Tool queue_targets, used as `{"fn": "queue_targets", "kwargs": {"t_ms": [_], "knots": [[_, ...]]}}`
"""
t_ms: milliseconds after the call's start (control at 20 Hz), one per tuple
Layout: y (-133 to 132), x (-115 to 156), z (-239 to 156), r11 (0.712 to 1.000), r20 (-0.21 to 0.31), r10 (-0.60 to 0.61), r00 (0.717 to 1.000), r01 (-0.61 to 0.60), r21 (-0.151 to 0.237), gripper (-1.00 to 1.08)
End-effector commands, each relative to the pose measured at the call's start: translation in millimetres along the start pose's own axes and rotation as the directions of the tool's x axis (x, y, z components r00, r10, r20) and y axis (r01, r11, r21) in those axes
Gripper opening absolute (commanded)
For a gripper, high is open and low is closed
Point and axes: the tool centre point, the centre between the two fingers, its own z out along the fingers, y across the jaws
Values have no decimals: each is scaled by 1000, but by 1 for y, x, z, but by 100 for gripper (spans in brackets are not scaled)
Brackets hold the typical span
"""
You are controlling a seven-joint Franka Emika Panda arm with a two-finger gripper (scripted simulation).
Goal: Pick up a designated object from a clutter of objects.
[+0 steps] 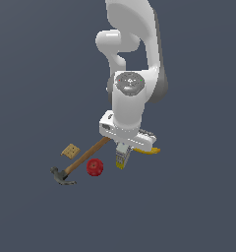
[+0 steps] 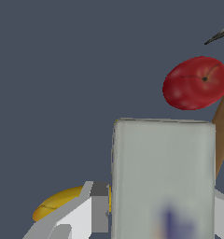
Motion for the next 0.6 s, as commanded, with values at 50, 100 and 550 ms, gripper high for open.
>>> {"fn": "queue_targets", "kwargs": {"t_ms": [50, 100, 550], "knots": [[6, 0, -6, 1000, -1, 0, 1000, 0, 0, -100], [8, -1, -9, 1000, -1, 0, 1000, 0, 1, -100], [52, -5, -57, 1000, 0, 0, 1000, 0, 2, -100]]}}
